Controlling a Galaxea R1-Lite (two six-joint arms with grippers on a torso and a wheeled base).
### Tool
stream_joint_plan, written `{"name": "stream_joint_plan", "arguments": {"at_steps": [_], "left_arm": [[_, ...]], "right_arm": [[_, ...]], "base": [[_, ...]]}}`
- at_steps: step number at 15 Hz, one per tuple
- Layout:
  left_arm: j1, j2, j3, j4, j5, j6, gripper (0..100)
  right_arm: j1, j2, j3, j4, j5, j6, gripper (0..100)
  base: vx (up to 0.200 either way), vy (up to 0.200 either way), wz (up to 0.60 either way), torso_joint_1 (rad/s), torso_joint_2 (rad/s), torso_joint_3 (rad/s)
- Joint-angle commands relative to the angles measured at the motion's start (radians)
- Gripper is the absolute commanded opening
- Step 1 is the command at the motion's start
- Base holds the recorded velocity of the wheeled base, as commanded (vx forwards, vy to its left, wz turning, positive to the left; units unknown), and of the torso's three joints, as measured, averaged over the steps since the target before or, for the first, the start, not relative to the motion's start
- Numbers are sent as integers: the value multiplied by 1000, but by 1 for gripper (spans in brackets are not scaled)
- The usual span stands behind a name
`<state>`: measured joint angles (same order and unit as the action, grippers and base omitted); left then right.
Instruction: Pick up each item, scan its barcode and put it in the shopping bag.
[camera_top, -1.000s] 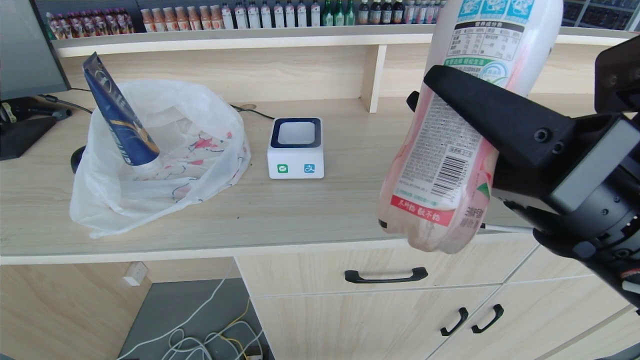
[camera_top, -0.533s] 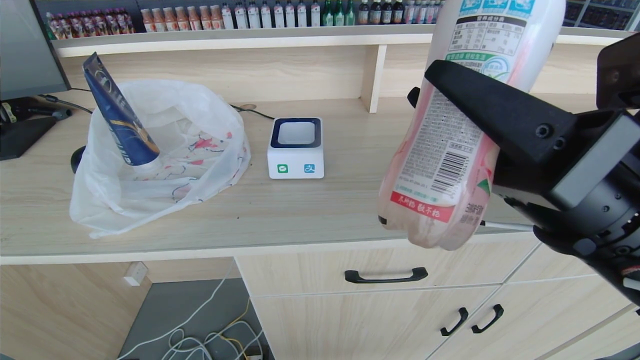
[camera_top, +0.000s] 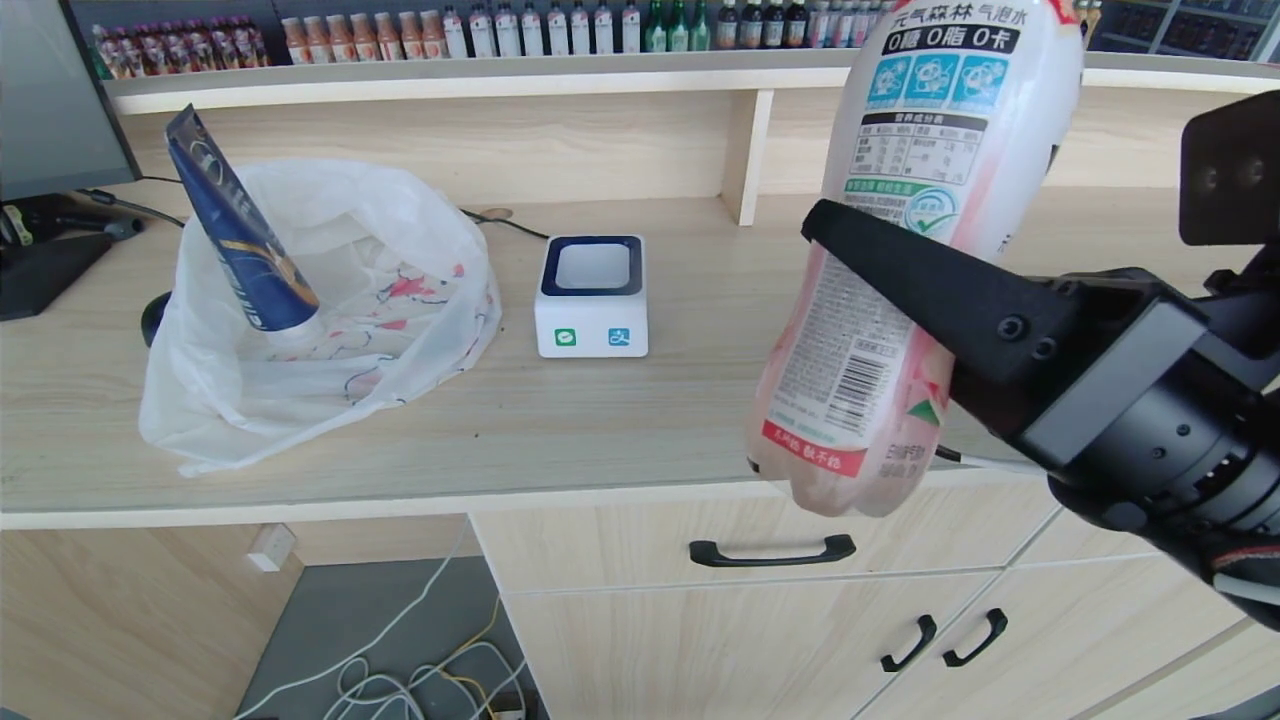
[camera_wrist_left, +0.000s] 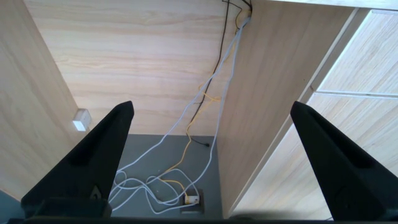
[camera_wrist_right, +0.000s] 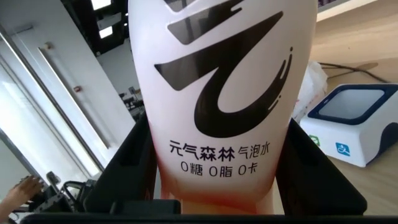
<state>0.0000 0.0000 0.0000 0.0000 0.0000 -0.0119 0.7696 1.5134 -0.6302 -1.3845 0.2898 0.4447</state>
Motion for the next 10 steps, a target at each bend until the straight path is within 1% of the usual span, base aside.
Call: {"name": "stream_joint_plan", "arguments": {"at_steps": [1, 5, 9, 10], "left_arm": [[0, 0, 0, 0, 0, 0, 100], [0, 2, 0, 0, 0, 0, 100], [0, 2, 0, 0, 0, 0, 100], [0, 2, 0, 0, 0, 0, 100]], "right_arm": [[-36, 4, 9, 15, 0, -49, 0], [-72, -4, 9, 38, -6, -124, 0], [-88, -2, -40, 110, -9, -233, 0], [-92, -2, -43, 131, -26, -259, 0]], "base": [[0, 0, 0, 0, 0, 0], [0, 0, 0, 0, 0, 0], [0, 0, 0, 0, 0, 0], [0, 0, 0, 0, 0, 0]]}}
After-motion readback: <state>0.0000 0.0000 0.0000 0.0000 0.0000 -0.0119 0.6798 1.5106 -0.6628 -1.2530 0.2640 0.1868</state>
